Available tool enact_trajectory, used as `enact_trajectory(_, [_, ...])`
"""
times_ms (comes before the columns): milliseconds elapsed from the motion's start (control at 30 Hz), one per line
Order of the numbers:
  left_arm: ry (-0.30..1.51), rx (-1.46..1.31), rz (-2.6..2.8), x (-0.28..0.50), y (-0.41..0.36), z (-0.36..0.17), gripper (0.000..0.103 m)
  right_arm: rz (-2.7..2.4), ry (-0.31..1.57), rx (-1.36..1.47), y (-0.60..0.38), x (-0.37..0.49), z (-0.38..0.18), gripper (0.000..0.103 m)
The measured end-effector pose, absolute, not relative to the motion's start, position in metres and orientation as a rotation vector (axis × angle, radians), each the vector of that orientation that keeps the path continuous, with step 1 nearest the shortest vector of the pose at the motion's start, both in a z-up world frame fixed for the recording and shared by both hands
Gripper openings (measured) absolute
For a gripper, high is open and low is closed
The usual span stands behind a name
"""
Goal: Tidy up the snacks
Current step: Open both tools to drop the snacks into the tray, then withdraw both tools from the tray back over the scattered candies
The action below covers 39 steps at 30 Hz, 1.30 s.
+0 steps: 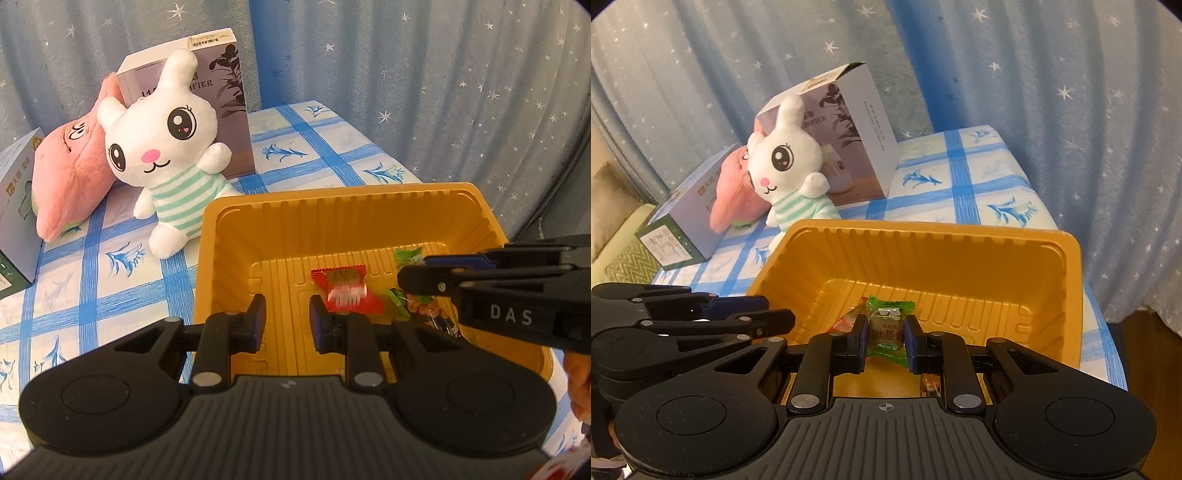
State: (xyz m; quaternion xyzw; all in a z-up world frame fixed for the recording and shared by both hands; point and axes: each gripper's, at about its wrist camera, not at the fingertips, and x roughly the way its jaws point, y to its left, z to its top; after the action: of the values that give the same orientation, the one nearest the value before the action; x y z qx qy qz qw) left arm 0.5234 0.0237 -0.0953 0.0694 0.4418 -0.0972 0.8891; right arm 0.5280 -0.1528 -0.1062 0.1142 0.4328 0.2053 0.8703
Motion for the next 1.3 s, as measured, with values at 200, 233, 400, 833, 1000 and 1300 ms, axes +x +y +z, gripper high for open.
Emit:
enact_trajectory(200, [0.918, 0.131, -0.206, 0.515, 0.024, -0.092, 0.023, 0.43, 0.884, 0.239, -0.151, 0.527, -0.105, 0.022])
enact_trajectory(233, [0.918, 0.127, -0.208, 0.513, 0.024, -0.091, 0.023, 0.435, 0.886, 0.239, -0.152, 0.525, -0.104, 0.023])
enact_trajectory(400, [0.913, 0.101, -0.22, 0.497, 0.027, -0.086, 0.024, 0.448, 0.882, 0.236, -0.162, 0.508, -0.1, 0.048])
enact_trajectory(833, [0.883, 0.019, -0.206, 0.434, 0.048, -0.062, 0.029, 0.434, 0.843, 0.23, -0.192, 0.455, -0.07, 0.066])
enact_trajectory(1000, [0.866, -0.005, -0.193, 0.404, 0.06, -0.051, 0.034, 0.426, 0.835, 0.236, -0.199, 0.431, -0.059, 0.071])
enact_trajectory(1300, [0.842, -0.03, -0.161, 0.342, 0.088, -0.034, 0.035, 0.424, 0.829, 0.212, -0.197, 0.376, -0.043, 0.076])
